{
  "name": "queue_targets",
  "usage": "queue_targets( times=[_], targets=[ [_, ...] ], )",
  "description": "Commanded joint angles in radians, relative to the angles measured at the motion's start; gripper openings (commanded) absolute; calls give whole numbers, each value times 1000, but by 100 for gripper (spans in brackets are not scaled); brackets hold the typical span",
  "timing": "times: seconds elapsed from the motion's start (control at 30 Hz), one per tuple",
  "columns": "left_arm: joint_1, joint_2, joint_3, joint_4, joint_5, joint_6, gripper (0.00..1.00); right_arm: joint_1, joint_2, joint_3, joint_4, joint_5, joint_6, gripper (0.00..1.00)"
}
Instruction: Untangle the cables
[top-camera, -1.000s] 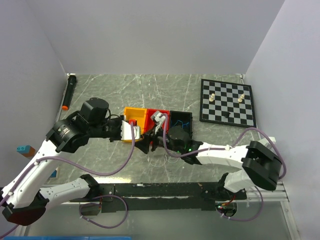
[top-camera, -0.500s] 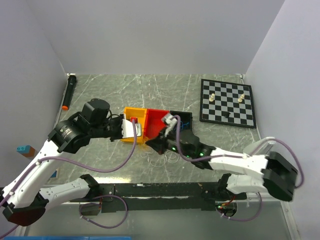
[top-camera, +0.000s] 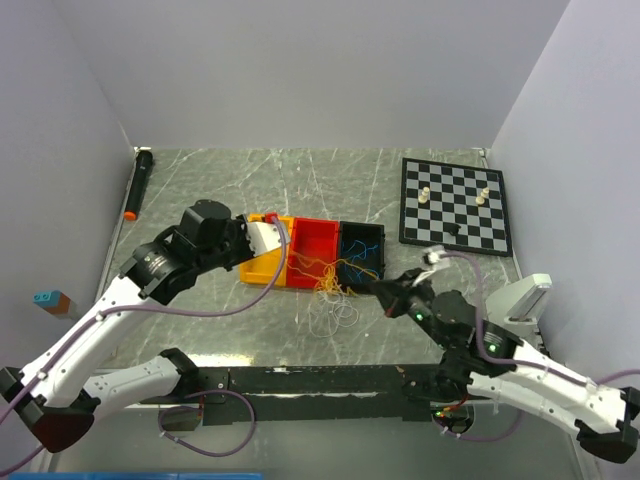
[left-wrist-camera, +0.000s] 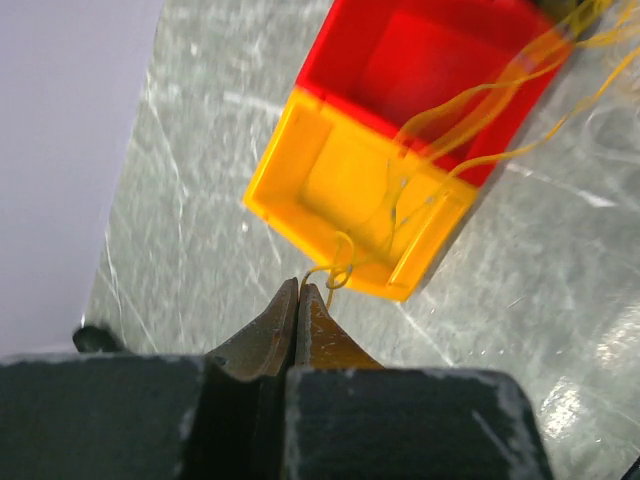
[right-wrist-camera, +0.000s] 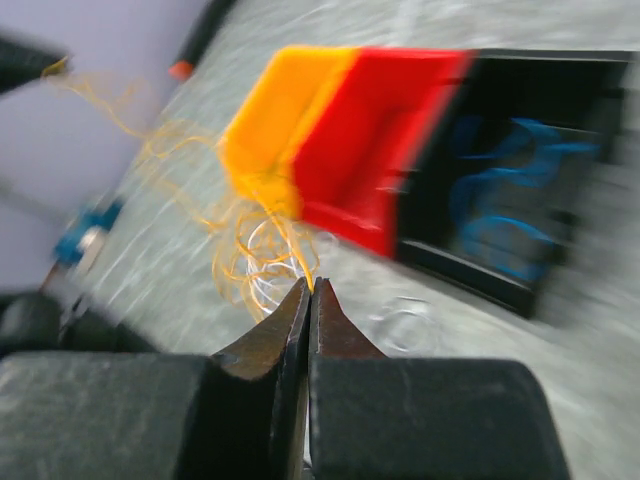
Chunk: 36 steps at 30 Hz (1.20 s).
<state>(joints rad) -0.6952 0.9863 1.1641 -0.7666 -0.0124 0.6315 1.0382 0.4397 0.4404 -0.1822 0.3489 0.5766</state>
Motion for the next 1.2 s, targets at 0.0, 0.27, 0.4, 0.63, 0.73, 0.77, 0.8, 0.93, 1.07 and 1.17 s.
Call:
queue_targets(
  times=[0.0,0.27,0.4,0.63,0.73,0.77,0.8,0.93,1.07,1.17],
  targets=[
    [63,5,-29,33,-83,-9,1,5,-82,93,-327,300,113,0],
    [197,26,-90,43,-121,31,1,6,-97,256,-513,565,157,0],
    [229,22,-75,41,-72,33,1,6,-101,257,-443,519,77,0],
    [266,31,5,35,3,25,1,6,-101,239,-366,385,2,0],
    [266,23,75,23,126,14,1,8,-58,207,-252,140,-89,0],
    [266,18,92,17,171,22,1,6,-33,201,-220,77,-116,0],
    [266,12,110,12,208,30,1,8,-15,199,-203,11,-118,0],
    [266,-12,152,23,340,36,1,8,54,190,-103,-160,-145,0],
    [264,21,207,-13,402,-9,1,8,70,189,-60,-221,-149,0],
    [264,51,214,-27,431,-32,1,10,79,179,-20,-292,-156,0]
  ],
)
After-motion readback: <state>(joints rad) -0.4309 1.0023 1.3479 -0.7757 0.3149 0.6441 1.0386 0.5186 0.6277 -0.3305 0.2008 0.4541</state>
